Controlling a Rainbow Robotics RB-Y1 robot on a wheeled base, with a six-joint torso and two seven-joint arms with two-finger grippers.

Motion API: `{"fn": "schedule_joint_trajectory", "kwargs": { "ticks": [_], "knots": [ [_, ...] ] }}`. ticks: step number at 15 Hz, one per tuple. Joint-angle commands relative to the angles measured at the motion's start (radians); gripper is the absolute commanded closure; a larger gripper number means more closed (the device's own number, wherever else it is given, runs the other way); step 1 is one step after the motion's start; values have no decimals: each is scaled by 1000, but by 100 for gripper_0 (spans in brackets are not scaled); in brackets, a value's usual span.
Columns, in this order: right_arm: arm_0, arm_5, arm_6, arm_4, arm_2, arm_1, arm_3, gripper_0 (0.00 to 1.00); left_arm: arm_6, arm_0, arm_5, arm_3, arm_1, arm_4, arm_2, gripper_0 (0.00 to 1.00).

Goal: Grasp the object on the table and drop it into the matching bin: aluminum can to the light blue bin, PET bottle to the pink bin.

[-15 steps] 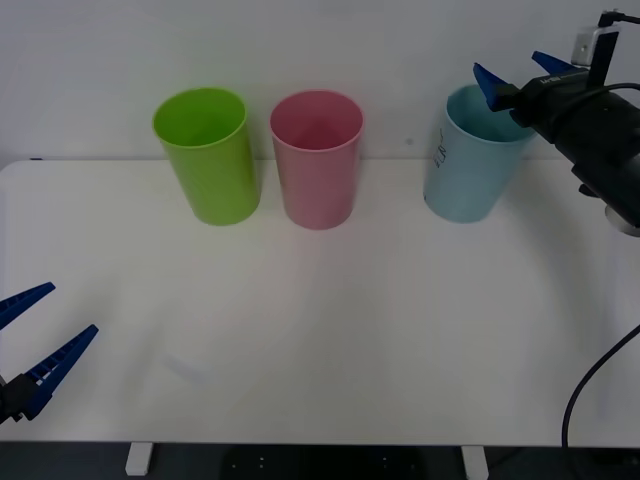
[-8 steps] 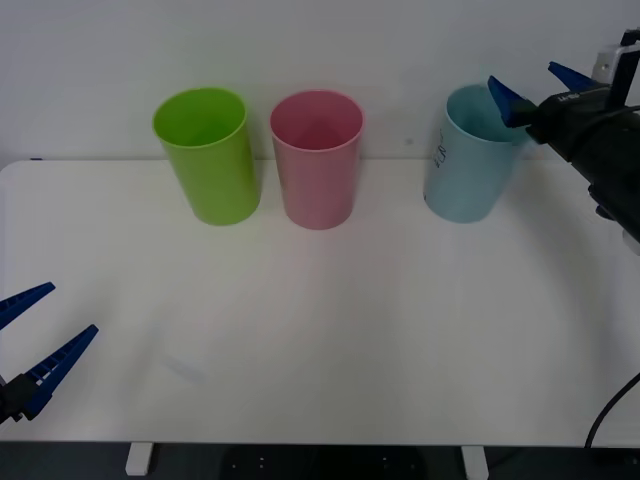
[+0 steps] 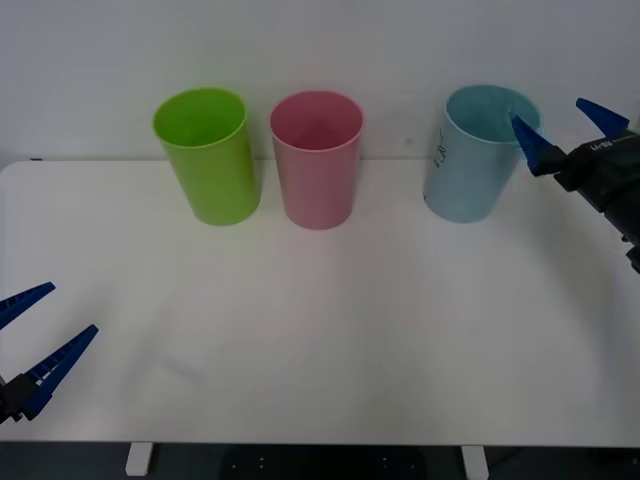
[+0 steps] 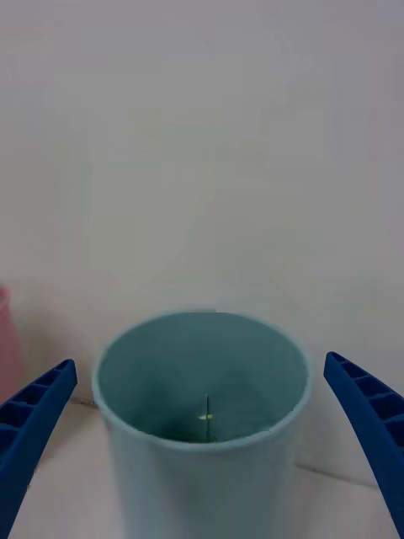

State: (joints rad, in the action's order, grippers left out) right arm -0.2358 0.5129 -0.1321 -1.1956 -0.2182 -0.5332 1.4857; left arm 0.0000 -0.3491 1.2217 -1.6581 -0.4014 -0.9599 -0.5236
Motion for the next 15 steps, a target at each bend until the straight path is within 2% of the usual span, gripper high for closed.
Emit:
{"fn": "schedule_joint_trajectory", "kwargs": {
  "ticks": [1, 3, 6, 10, 15],
  "knots": [
    [96, 21, 20, 11, -18, -1, 68, 0, 0, 0, 0, 0, 0, 0, 0, 0],
    [150, 38, 42, 21, -27, 1, 94, 0, 0, 0, 0, 0, 0, 0, 0, 0],
    [225, 65, 177, 57, -36, 1, 113, 0, 0, 0, 0, 0, 0, 0, 0, 0],
    [322, 173, 290, 93, -86, 2, 114, 0, 0, 0, 0, 0, 0, 0, 0, 0],
    [400, 357, 298, 94, -176, 13, 114, 0, 0, 0, 0, 0, 0, 0, 0, 0]
  ]
}}
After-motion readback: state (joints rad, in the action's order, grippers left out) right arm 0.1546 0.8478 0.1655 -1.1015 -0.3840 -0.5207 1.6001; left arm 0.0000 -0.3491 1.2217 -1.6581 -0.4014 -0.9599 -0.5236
